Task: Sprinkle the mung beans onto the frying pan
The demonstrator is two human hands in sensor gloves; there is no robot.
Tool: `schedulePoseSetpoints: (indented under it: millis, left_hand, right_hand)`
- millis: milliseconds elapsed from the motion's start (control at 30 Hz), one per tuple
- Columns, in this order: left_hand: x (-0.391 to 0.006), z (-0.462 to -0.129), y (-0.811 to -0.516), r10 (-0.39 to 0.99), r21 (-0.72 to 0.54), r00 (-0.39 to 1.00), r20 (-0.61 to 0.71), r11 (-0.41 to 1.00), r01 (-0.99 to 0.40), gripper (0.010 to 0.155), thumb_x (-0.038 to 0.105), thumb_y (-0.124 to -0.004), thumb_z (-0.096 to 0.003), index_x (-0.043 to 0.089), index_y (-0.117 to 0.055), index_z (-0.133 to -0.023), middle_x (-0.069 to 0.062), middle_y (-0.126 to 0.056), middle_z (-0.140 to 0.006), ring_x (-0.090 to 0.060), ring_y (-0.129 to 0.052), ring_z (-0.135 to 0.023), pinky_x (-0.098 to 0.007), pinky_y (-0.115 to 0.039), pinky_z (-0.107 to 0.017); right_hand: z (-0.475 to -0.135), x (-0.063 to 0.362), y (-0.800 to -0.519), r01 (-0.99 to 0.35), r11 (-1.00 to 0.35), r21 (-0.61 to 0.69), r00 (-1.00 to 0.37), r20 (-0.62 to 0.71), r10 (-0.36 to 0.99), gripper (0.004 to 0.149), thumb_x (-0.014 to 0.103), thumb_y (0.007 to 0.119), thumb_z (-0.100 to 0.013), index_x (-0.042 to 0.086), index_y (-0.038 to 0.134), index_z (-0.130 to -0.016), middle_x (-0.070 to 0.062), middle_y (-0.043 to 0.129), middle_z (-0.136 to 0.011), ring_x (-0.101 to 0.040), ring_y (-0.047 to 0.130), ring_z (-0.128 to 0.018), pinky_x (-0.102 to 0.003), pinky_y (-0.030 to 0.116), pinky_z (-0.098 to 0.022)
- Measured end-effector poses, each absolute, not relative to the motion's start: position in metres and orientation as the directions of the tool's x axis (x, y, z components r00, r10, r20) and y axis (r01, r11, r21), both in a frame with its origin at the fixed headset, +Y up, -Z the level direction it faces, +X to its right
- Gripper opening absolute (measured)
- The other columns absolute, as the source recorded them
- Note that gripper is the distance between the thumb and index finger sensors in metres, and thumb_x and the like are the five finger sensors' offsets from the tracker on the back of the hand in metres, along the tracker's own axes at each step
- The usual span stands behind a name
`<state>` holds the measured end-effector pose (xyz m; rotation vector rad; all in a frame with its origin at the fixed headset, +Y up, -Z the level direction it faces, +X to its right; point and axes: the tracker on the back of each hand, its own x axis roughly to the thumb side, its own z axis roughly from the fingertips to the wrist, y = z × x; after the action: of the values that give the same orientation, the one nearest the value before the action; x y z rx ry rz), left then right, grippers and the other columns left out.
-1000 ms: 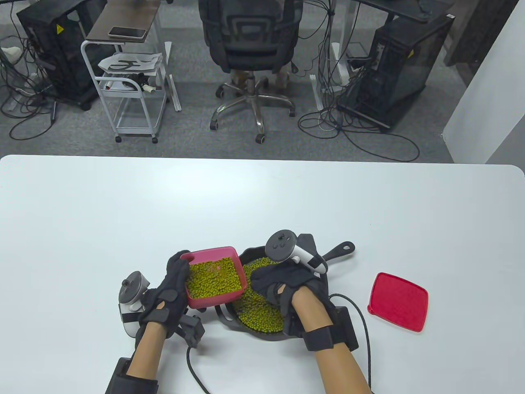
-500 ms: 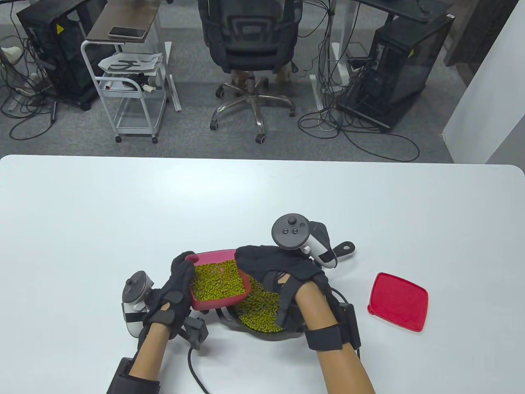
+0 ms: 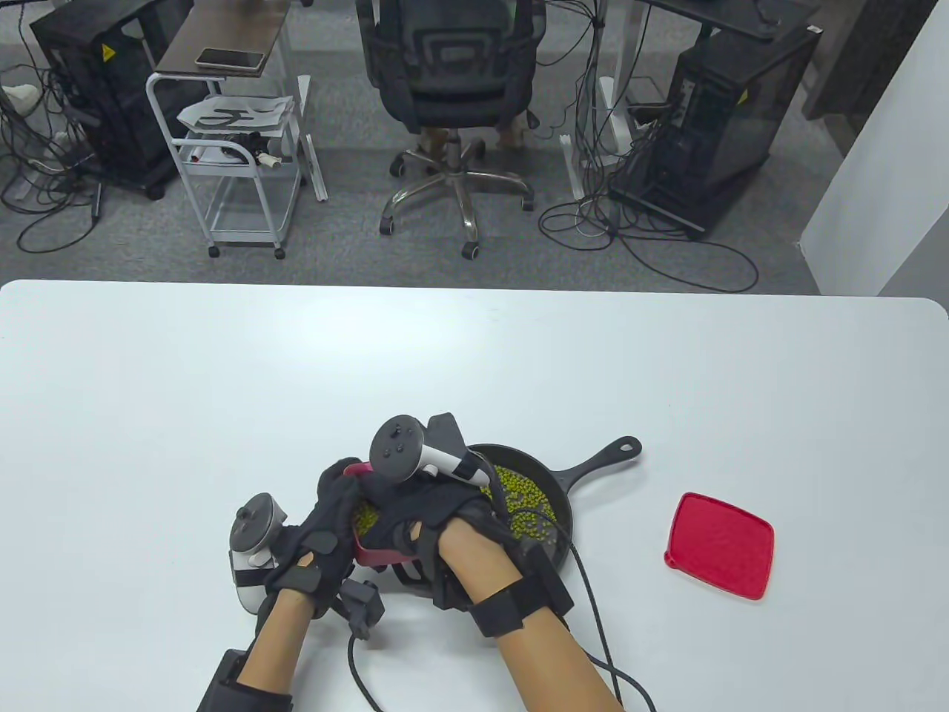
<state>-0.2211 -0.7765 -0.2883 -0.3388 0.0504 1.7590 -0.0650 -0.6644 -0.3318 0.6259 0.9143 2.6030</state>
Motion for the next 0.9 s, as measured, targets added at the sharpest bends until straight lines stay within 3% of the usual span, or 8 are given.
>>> schedulePoseSetpoints:
  millis: [200,500,633,900]
  left_hand:
    - [-0.221,-0.288,-0.778,0.954,-0.105,-0.195,-0.228,-0.224,-0.969,0.073,0.071,-0.053,-0.0497,0.035,-0.029,-0.108,-0.021,-0.047,-0.106,-0.040,-0.087,-0.059,-0.044,-0.088,-0.030]
    - [-0.224,-0.290,-0.781,0.948,-0.085,-0.218,-0.230,-0.243,-0.966,0.072,0.071,-0.052,-0.0494,0.035,-0.028,-0.108,-0.020,-0.046,-0.106,-0.040,-0.087,-0.060,-0.044,-0.088,-0.031]
    - [-0.224,-0.291,-0.780,0.947,-0.106,-0.210,-0.241,-0.241,-0.965,0.073,0.071,-0.052,-0.0494,0.036,-0.028,-0.108,-0.020,-0.046,-0.106,-0.040,-0.087,-0.060,-0.043,-0.088,-0.031]
    - [-0.227,-0.293,-0.783,0.932,-0.128,-0.227,-0.283,-0.272,-0.954,0.072,0.071,-0.051,-0.0498,0.036,-0.028,-0.108,-0.021,-0.047,-0.106,-0.040,-0.087,-0.060,-0.042,-0.088,-0.031]
  right_hand:
    - [-0.331,-0.082,-0.664,-0.089,-0.796,0.598,-0.875,0.335,0.350,0.082,0.034,0.100,-0.045,0.020,0.052,-0.110,-0.028,0.049,-0.112,-0.055,0.067,-0.084,-0.050,0.084,-0.053]
    - [-0.334,-0.089,-0.665,-0.193,-0.849,0.493,-0.859,0.333,0.388,0.052,0.020,0.100,-0.043,0.018,0.079,-0.090,-0.017,0.079,-0.091,-0.042,0.093,-0.061,-0.030,0.094,-0.033]
    - [-0.339,-0.081,-0.668,-0.290,-0.809,0.511,-0.834,0.280,0.476,0.041,0.015,0.099,-0.043,0.019,0.086,-0.082,-0.013,0.086,-0.087,-0.041,0.095,-0.057,-0.029,0.095,-0.030]
    - [-0.347,-0.055,-0.652,-0.379,-0.779,0.499,-0.802,0.243,0.545,0.038,0.013,0.098,-0.044,0.019,0.088,-0.080,-0.012,0.088,-0.087,-0.040,0.097,-0.054,-0.028,0.095,-0.026]
